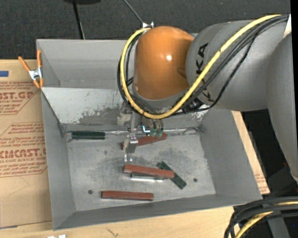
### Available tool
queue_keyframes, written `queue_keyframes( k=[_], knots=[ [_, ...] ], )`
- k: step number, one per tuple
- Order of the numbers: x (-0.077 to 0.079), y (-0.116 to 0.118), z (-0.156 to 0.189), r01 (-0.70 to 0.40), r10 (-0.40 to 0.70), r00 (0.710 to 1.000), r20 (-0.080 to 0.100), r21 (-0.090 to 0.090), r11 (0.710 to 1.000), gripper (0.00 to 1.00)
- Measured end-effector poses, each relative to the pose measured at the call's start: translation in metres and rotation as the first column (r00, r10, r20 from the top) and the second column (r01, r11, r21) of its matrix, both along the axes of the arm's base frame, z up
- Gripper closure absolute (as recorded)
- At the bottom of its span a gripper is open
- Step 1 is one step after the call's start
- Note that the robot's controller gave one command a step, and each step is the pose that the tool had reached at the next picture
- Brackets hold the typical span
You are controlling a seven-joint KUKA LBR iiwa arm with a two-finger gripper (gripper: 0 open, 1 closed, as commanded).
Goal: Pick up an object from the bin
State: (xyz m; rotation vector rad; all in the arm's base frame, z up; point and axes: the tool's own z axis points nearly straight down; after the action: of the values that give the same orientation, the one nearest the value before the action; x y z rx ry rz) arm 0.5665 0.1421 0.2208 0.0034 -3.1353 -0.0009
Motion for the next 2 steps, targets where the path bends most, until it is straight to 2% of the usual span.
queue_keyframes(
  k=[1, 2],
  knots=[
    [0.002, -0.001, 0.005, 0.001, -0.001, 1.0, 0.008, 0.001, 1.0, 0.0],
    [-0.004, -0.054, -0.035, -0.056, 0.056, 0.998, 0.011, 0.001, 0.998, 0.0]
  ],
)
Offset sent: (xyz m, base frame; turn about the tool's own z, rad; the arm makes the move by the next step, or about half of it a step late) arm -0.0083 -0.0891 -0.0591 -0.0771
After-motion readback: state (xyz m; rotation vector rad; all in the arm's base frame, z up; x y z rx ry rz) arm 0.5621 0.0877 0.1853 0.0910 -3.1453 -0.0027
